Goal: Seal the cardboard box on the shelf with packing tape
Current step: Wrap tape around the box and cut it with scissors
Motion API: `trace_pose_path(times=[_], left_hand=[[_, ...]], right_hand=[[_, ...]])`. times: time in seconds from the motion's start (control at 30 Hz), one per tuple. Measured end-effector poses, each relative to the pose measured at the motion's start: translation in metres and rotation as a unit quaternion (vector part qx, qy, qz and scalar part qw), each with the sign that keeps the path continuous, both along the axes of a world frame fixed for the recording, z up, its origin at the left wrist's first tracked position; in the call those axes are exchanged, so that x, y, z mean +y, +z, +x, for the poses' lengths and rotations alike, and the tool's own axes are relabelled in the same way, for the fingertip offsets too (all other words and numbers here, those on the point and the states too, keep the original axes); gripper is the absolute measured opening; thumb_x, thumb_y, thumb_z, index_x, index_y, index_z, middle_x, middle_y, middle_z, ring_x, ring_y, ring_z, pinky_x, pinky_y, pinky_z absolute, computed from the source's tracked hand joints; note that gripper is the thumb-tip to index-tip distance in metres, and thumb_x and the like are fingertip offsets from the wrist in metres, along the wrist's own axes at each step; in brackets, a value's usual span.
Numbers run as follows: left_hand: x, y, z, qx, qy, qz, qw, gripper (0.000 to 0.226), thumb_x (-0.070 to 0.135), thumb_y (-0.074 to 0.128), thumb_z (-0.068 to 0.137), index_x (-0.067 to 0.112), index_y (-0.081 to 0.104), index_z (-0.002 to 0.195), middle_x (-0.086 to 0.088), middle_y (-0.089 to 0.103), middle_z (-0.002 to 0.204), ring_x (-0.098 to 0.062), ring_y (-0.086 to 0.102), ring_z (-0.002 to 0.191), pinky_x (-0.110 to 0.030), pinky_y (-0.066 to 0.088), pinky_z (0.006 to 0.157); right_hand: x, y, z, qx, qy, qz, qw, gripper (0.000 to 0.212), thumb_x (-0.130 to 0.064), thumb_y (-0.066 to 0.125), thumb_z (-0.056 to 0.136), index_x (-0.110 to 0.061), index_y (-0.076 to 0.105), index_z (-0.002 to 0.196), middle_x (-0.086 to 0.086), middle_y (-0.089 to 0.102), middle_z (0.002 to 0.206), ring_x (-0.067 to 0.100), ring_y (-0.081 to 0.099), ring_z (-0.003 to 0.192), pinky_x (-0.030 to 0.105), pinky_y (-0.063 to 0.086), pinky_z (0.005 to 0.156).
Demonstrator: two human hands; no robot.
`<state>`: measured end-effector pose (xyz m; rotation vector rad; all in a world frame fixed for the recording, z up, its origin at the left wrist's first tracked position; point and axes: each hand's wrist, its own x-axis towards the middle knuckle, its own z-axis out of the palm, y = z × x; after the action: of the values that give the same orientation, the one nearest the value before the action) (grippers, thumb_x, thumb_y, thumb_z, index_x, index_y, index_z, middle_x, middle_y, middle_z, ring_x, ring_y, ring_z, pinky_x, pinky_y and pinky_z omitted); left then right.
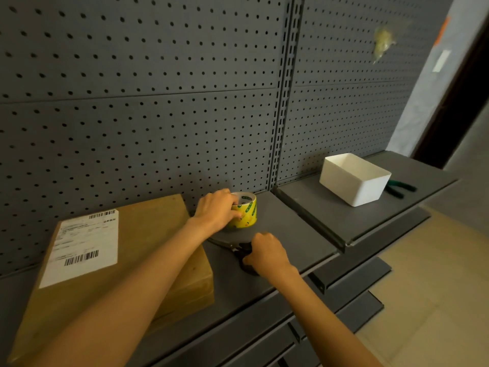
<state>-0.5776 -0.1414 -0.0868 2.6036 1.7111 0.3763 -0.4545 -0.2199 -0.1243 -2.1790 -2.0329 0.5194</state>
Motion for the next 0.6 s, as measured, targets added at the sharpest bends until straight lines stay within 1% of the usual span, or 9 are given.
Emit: trace_pose_path(times=[0.03, 0.1, 0.17, 0.23, 0.27, 0.33, 0.4, 0.5, 0.6], left_hand=[[0.001, -0.003, 0.0, 0.012, 0.002, -0.013, 1.0, 0.03, 0.044, 0.065, 0.083, 0.022, 0.065, 0.103, -0.003, 0.058, 0.108, -0.028, 0.058, 0.099, -0.037, 0.047, 0.077], [0.002, -0.008, 0.001, 0.038, 0.004, -0.038, 0.999, 0.024, 0.044, 0.067, 0.083, 0.021, 0.061, 0.089, -0.004, 0.061, 0.106, -0.027, 0.059, 0.096, -0.035, 0.045, 0.072], [0.003, -0.011, 0.001, 0.051, 0.006, -0.056, 0.997, 0.024, 0.043, 0.068, 0.082, 0.021, 0.059, 0.086, -0.005, 0.062, 0.105, -0.026, 0.059, 0.096, -0.033, 0.043, 0.07], [0.004, -0.012, 0.001, 0.056, 0.005, -0.064, 0.996, 0.025, 0.042, 0.068, 0.083, 0.02, 0.059, 0.092, -0.005, 0.06, 0.109, -0.027, 0.058, 0.098, -0.034, 0.043, 0.072], [0.003, -0.011, 0.001, 0.058, 0.005, -0.063, 0.996, 0.028, 0.043, 0.067, 0.083, 0.02, 0.06, 0.097, -0.005, 0.058, 0.112, -0.027, 0.058, 0.101, -0.035, 0.044, 0.074], [0.0, -0.007, -0.003, 0.054, 0.007, -0.06, 0.997, 0.04, 0.044, 0.065, 0.084, 0.021, 0.058, 0.116, -0.003, 0.052, 0.121, -0.028, 0.056, 0.107, -0.038, 0.046, 0.082], [-0.003, -0.002, -0.01, 0.033, 0.009, -0.049, 0.998, 0.048, 0.043, 0.061, 0.087, 0.023, 0.051, 0.129, -0.002, 0.046, 0.13, -0.028, 0.054, 0.111, -0.041, 0.047, 0.086], [-0.011, 0.01, -0.032, -0.01, 0.014, -0.042, 0.999, 0.043, 0.036, 0.054, 0.093, 0.019, 0.049, 0.132, -0.003, 0.045, 0.133, -0.026, 0.052, 0.115, -0.039, 0.046, 0.092], [-0.028, 0.017, -0.072, -0.049, 0.068, -0.039, 0.996, 0.033, 0.028, 0.043, 0.099, 0.014, 0.053, 0.128, -0.006, 0.05, 0.13, -0.026, 0.051, 0.115, -0.037, 0.043, 0.093]], right_hand=[[0.001, -0.001, 0.0, 0.001, -0.001, 0.006, 1.0, 0.031, -0.019, 0.066, 0.086, 0.0, 0.057, 0.108, 0.017, 0.055, 0.114, 0.034, 0.053, 0.106, 0.039, 0.047, 0.079], [0.002, -0.001, 0.001, -0.001, -0.003, 0.013, 1.0, 0.03, -0.021, 0.067, 0.084, -0.001, 0.058, 0.106, 0.016, 0.057, 0.112, 0.033, 0.055, 0.103, 0.037, 0.047, 0.075], [0.001, -0.001, 0.002, -0.006, -0.002, 0.017, 1.0, 0.029, -0.022, 0.068, 0.083, -0.002, 0.06, 0.103, 0.015, 0.059, 0.109, 0.033, 0.057, 0.1, 0.035, 0.044, 0.07], [0.001, -0.001, 0.002, -0.008, 0.0, 0.017, 1.0, 0.03, -0.023, 0.069, 0.083, -0.002, 0.06, 0.103, 0.015, 0.059, 0.109, 0.032, 0.057, 0.1, 0.035, 0.044, 0.068], [0.001, 0.0, 0.002, -0.01, 0.001, 0.017, 1.0, 0.033, -0.024, 0.069, 0.083, -0.003, 0.06, 0.106, 0.015, 0.059, 0.111, 0.032, 0.058, 0.101, 0.035, 0.044, 0.069], [0.001, 0.001, 0.003, -0.009, 0.002, 0.017, 1.0, 0.038, -0.024, 0.07, 0.082, -0.004, 0.058, 0.112, 0.014, 0.058, 0.113, 0.032, 0.058, 0.103, 0.035, 0.046, 0.072], [0.001, 0.002, 0.004, -0.005, 0.006, 0.02, 1.0, 0.042, -0.025, 0.071, 0.082, -0.005, 0.058, 0.116, 0.014, 0.058, 0.115, 0.031, 0.058, 0.103, 0.035, 0.048, 0.075], [0.002, 0.006, 0.001, -0.005, 0.009, 0.05, 0.999, 0.04, -0.031, 0.065, 0.086, -0.005, 0.059, 0.115, 0.015, 0.06, 0.114, 0.032, 0.058, 0.103, 0.037, 0.048, 0.076], [0.003, 0.017, -0.012, 0.008, 0.034, 0.111, 0.993, 0.028, -0.026, 0.057, 0.091, -0.003, 0.06, 0.105, 0.017, 0.062, 0.108, 0.034, 0.059, 0.097, 0.037, 0.046, 0.07]])
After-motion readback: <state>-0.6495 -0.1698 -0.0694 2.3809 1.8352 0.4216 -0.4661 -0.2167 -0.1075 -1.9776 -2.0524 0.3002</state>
